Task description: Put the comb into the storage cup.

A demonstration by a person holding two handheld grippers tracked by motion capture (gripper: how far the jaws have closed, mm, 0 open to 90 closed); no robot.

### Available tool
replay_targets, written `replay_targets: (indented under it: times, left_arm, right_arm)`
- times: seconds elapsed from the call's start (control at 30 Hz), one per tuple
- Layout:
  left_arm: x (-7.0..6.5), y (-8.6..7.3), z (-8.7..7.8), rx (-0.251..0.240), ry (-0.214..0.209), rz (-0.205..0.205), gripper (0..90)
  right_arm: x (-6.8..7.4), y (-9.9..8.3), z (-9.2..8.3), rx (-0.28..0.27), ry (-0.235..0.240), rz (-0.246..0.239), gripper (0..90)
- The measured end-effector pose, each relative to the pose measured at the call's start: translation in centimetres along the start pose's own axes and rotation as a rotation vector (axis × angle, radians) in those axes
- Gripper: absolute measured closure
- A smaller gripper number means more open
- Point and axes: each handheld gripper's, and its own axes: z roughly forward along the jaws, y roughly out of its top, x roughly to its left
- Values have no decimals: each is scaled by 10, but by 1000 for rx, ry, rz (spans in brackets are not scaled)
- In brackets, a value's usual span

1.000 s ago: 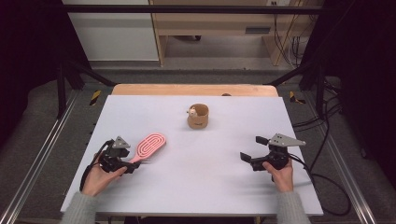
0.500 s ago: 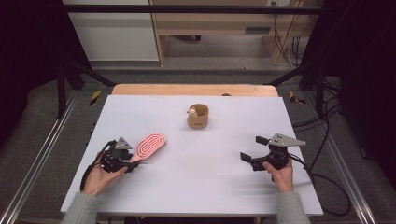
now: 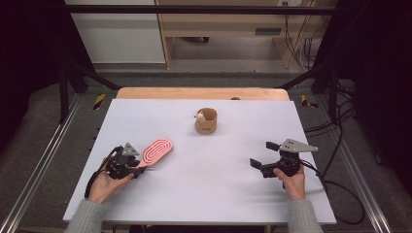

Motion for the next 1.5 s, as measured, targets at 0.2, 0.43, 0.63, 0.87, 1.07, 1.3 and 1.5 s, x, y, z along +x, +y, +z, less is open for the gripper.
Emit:
replay_targets:
  times: [0.2, 0.43, 0.63, 0.87, 1.07, 1.3, 1.5]
  left_arm:
    - [-1, 0, 1, 6, 2, 1, 653]
    - [-1, 1, 2, 10, 13, 7, 665]
    - [-2, 1, 2, 13, 17, 9, 668]
    - [-3, 2, 3, 18, 26, 12, 673]
    - [-3, 3, 3, 22, 32, 13, 675]
    - [-4, 3, 4, 22, 44, 17, 681]
    - [-4, 3, 4, 16, 52, 15, 686]
  right_arm:
    - [0, 0, 0, 3, 1, 1, 3]
    - [0, 0, 0, 3, 1, 0, 3]
    - [0, 0, 0, 2, 1, 2, 3]
    - [0, 0, 1, 4, 1, 2, 3]
    - [0, 0, 1, 5, 2, 3, 3]
    - [0, 0, 1, 6, 2, 4, 3]
    - [0, 0, 1, 7, 1, 0, 3]
